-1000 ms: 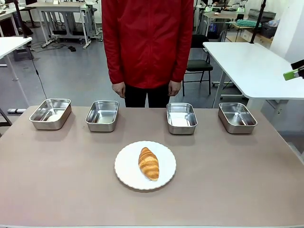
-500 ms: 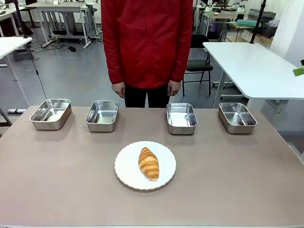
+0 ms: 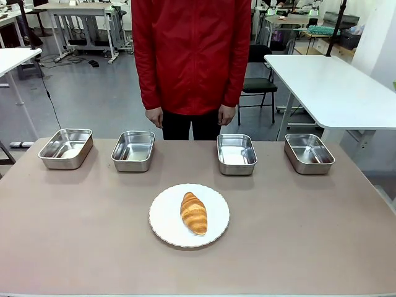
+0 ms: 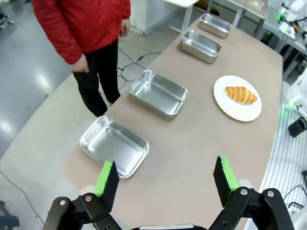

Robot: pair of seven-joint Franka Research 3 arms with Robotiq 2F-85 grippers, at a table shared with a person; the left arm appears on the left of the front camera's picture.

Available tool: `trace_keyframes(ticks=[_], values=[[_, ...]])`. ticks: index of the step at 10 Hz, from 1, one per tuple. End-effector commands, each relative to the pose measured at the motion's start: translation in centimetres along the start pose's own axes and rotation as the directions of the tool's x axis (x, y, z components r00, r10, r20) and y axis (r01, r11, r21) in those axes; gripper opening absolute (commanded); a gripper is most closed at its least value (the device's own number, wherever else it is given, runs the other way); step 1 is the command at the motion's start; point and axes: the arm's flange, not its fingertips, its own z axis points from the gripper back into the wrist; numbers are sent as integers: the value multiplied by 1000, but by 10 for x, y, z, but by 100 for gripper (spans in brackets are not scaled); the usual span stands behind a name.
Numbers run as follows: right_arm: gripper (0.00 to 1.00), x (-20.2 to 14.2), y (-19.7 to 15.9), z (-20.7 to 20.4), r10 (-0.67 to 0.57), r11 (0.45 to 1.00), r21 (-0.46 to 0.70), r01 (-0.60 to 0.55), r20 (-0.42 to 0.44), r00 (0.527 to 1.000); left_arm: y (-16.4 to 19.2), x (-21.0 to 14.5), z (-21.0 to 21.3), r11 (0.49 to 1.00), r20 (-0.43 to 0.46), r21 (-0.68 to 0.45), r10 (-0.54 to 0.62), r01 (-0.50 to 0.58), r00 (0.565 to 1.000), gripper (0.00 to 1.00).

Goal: Place the bread in the container.
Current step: Place the Butter Roll into the Airtight Container indicated by the human.

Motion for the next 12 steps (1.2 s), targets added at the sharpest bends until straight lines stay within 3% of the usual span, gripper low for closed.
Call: trace_keyframes(ticks=[1, 9, 12], values=[[100, 5, 6, 0, 31, 999, 7, -32, 20, 999, -10, 5, 2, 1000, 32, 13, 11, -11, 999, 100], [100, 4, 8, 1, 33, 999, 17, -33, 15, 999, -15, -1, 6, 993, 50, 57, 101, -104, 994, 100], [100, 6, 6, 2, 13, 1000, -3, -13, -3, 1000, -8, -2, 10, 998, 31, 32, 58, -59, 998, 100]])
